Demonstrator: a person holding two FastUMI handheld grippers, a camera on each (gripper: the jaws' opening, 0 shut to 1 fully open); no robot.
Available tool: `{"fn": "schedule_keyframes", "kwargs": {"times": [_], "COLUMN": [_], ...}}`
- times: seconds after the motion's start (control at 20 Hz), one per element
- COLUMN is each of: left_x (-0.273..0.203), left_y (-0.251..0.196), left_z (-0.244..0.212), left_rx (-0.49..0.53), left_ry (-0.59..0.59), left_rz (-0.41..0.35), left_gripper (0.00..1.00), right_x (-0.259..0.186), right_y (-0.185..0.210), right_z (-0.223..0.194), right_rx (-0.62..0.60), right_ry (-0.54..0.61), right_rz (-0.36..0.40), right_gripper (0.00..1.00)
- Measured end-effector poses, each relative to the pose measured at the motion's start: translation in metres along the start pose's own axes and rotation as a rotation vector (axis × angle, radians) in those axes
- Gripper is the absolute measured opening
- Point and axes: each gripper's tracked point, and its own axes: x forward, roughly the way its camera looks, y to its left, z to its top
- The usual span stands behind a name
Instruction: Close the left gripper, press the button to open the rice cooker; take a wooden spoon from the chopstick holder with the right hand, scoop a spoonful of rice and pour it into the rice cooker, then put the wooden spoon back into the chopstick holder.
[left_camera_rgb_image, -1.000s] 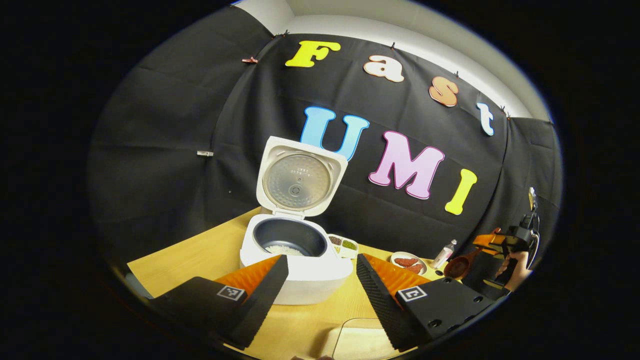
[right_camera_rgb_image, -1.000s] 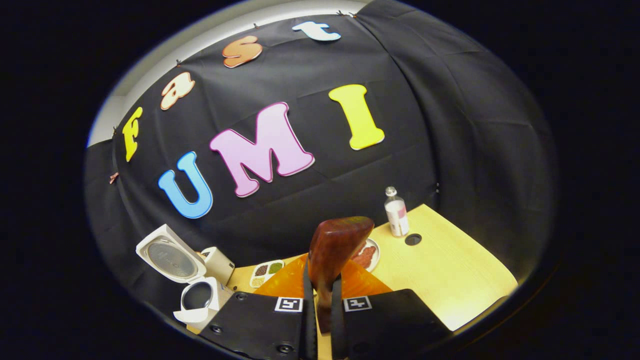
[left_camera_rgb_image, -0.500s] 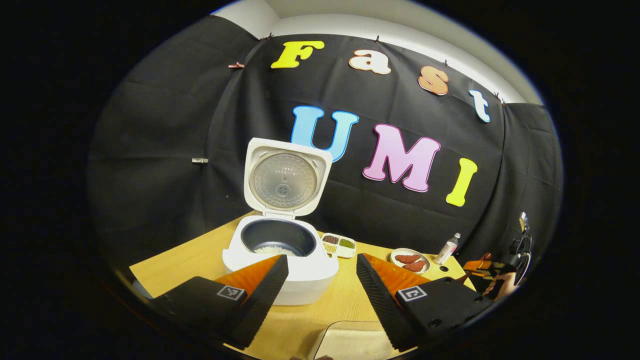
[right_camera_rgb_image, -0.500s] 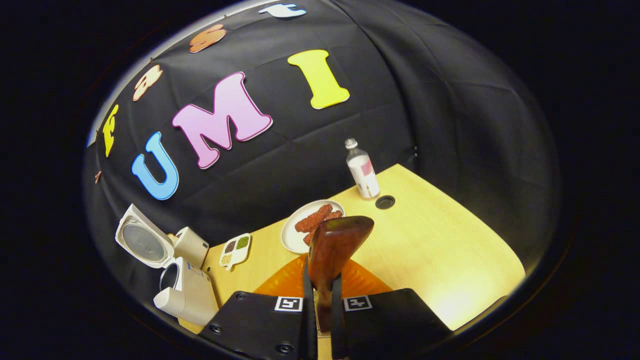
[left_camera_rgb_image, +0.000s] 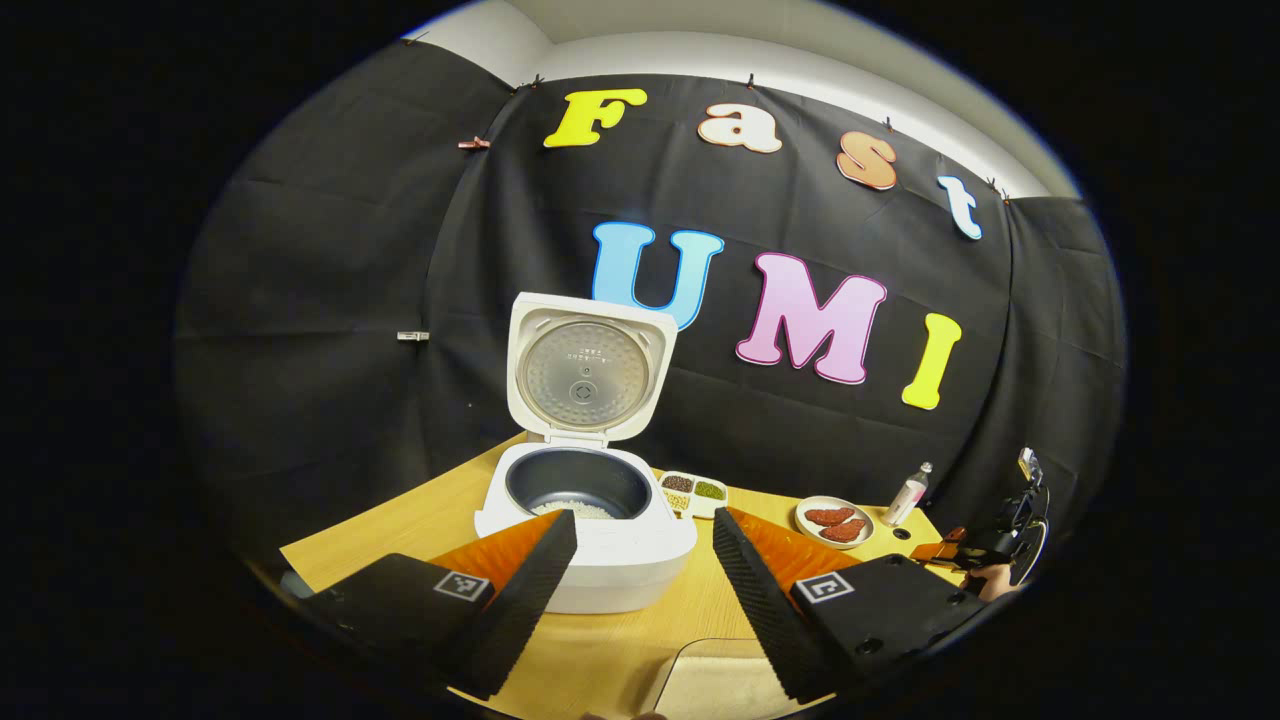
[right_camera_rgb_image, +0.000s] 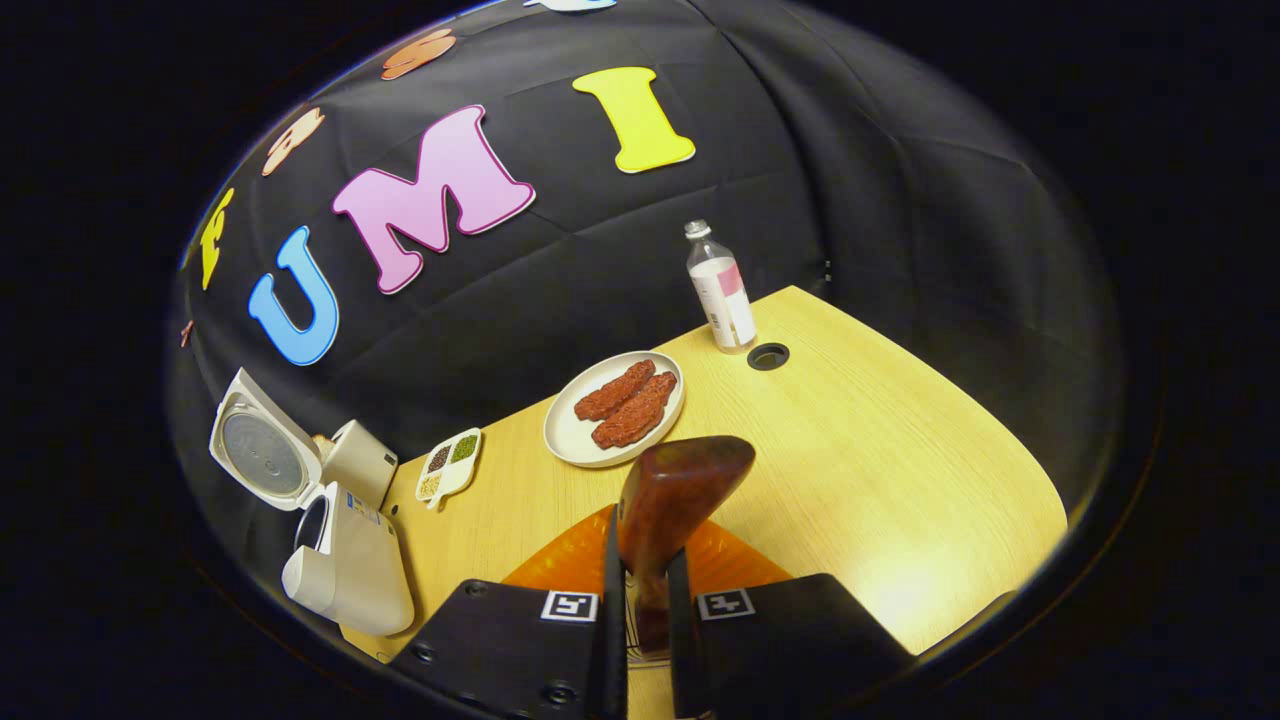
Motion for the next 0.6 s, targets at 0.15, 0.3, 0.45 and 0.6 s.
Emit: {"fn": "schedule_keyframes", "kwargs": {"times": [0.15, 0.3, 0.45, 0.6], "left_x": [-0.001, 0.001, 0.011, 0.026], "left_y": [0.001, 0.002, 0.009, 0.02], "left_z": [0.005, 0.017, 0.03, 0.051], "left_rx": [-0.027, -0.041, 0.016, 0.056], "left_ry": [0.005, -0.012, -0.022, -0.018], "left_rz": [-0.013, -0.016, 0.017, 0.069], "left_gripper": [0.95, 0.95, 0.95, 0.95], "right_x": [-0.01, -0.023, -0.043, -0.066], "right_y": [-0.005, -0.01, -0.012, -0.015], "right_z": [0.004, 0.002, 0.005, 0.004], "right_rx": [0.001, -0.033, -0.059, -0.076], "right_ry": [-0.012, -0.015, -0.039, -0.054], "right_rz": [-0.009, -0.017, -0.031, -0.031], "right_gripper": [0.36, 1.0, 0.99, 0.99]}}
